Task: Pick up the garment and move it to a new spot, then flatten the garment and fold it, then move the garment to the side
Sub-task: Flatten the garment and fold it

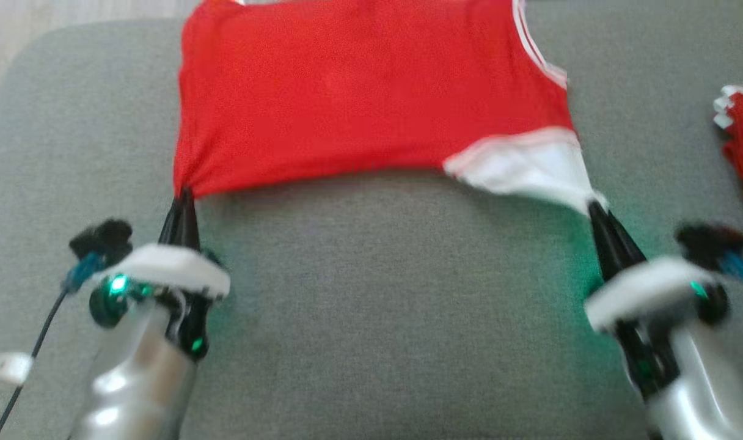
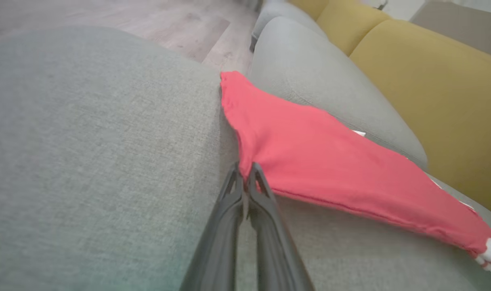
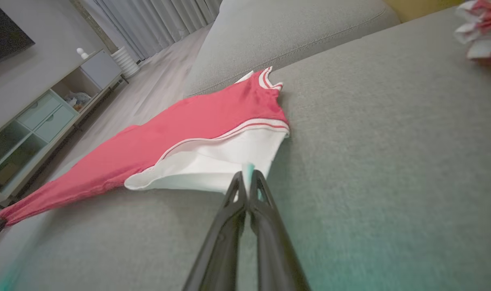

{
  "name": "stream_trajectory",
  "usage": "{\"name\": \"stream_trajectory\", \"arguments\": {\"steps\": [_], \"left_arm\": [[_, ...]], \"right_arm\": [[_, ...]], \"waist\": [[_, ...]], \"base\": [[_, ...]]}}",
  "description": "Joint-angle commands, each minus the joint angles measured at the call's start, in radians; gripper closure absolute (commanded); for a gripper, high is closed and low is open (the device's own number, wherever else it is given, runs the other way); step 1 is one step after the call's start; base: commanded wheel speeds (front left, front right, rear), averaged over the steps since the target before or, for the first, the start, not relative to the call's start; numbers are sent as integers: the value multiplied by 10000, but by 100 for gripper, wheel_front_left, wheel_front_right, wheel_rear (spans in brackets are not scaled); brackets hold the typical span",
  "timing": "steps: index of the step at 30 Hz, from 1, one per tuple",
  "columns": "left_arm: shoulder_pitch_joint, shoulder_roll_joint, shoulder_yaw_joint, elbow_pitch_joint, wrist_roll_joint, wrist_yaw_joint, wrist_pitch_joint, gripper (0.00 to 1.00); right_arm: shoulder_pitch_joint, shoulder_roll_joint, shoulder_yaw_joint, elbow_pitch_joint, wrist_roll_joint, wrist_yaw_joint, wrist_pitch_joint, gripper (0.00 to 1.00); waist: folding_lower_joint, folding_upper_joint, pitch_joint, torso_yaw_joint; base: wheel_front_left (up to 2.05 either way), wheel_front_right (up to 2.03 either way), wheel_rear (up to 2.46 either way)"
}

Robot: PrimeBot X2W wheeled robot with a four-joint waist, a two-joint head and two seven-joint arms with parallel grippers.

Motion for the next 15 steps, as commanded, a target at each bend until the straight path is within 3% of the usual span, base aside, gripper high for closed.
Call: {"name": "stream_trajectory", "arguments": {"steps": [1,3,5,10,11,12,15], "left_arm": [[564,797,134,-975,77,-55,-133,100],[1262,1146,55,-1985,170,24,-35,100],[2110,1554,14,-3330,261,421,308,100],[4920,2736,210,-8307,254,2245,1950,100],[5486,2984,292,-9395,261,2674,2304,100],[5486,2984,292,-9395,261,2674,2304,100],[6971,3612,496,-12168,330,3848,3276,100]], "right_arm": [[1165,-51,-386,-1657,-285,-17,463,100],[2455,154,-995,-3214,-626,-17,1235,100],[3703,457,-1554,-4860,-948,-17,2195,100],[5984,869,-2452,-8235,-1308,-17,4522,100],[6286,893,-2569,-8699,-1298,-17,4909,100],[6286,893,-2569,-8699,-1298,-17,4909,100],[6948,911,-2906,-9555,-916,-17,5698,100]], "waist": [[1,0,-259,145],[1,0,-437,237],[1,0,-605,271],[1,0,-928,269],[1,0,-965,268],[1,0,-965,268],[1,0,-1075,234]], "base": [[0,0,0],[0,0,0],[0,0,0],[0,0,0],[0,0,0],[0,0,0],[0,0,0]]}}
